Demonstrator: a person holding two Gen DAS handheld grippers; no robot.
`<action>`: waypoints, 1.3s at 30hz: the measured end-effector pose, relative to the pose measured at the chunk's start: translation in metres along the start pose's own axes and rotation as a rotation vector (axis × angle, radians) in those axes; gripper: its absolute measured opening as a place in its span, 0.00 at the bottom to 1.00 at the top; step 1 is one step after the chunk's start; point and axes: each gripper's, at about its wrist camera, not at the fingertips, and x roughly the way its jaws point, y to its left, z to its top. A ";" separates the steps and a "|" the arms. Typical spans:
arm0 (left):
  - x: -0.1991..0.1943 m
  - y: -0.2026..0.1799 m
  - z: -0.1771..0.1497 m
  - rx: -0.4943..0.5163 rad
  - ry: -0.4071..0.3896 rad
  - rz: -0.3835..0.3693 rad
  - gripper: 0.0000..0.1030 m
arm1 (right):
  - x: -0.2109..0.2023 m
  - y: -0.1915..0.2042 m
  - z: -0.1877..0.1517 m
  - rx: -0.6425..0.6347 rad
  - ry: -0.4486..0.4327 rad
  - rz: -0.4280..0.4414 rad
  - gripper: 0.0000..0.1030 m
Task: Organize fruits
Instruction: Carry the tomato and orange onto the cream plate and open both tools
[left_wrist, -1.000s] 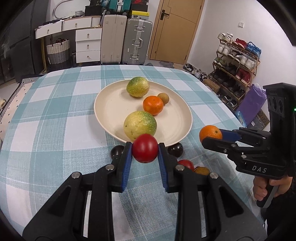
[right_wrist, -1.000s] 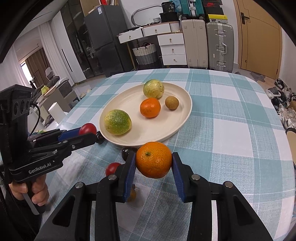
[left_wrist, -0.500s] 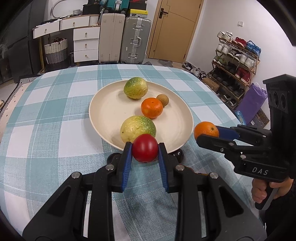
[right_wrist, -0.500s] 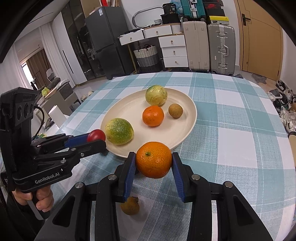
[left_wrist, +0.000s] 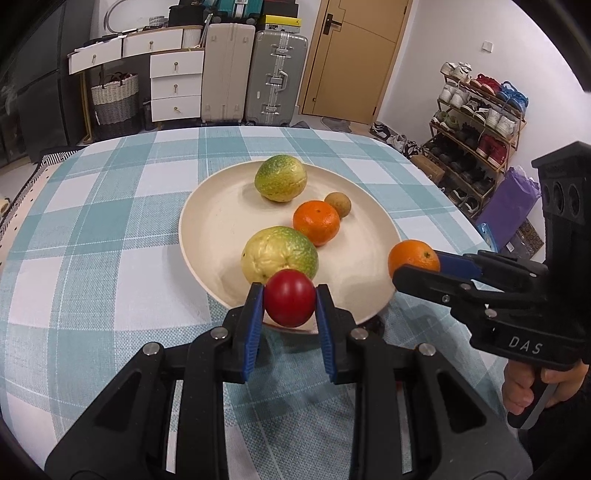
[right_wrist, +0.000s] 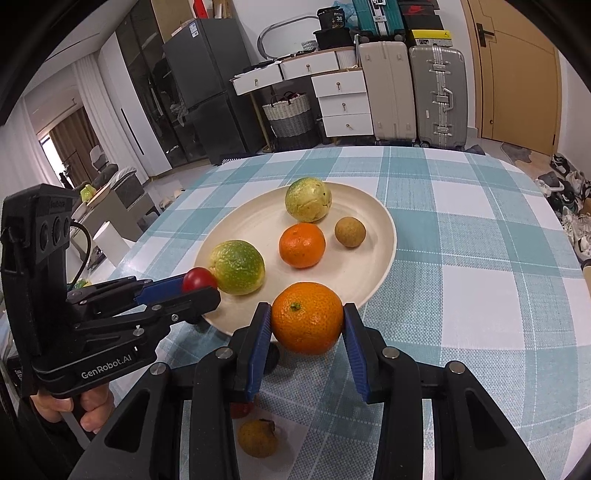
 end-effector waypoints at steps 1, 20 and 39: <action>0.001 0.001 0.002 -0.001 -0.001 0.002 0.24 | 0.001 0.000 0.001 -0.002 0.000 -0.001 0.38; 0.018 0.014 0.012 -0.022 -0.009 0.042 0.24 | 0.020 -0.005 0.016 0.010 0.001 -0.020 0.38; 0.025 0.024 0.017 -0.033 -0.019 0.090 0.24 | 0.029 -0.008 0.020 0.010 -0.013 -0.059 0.38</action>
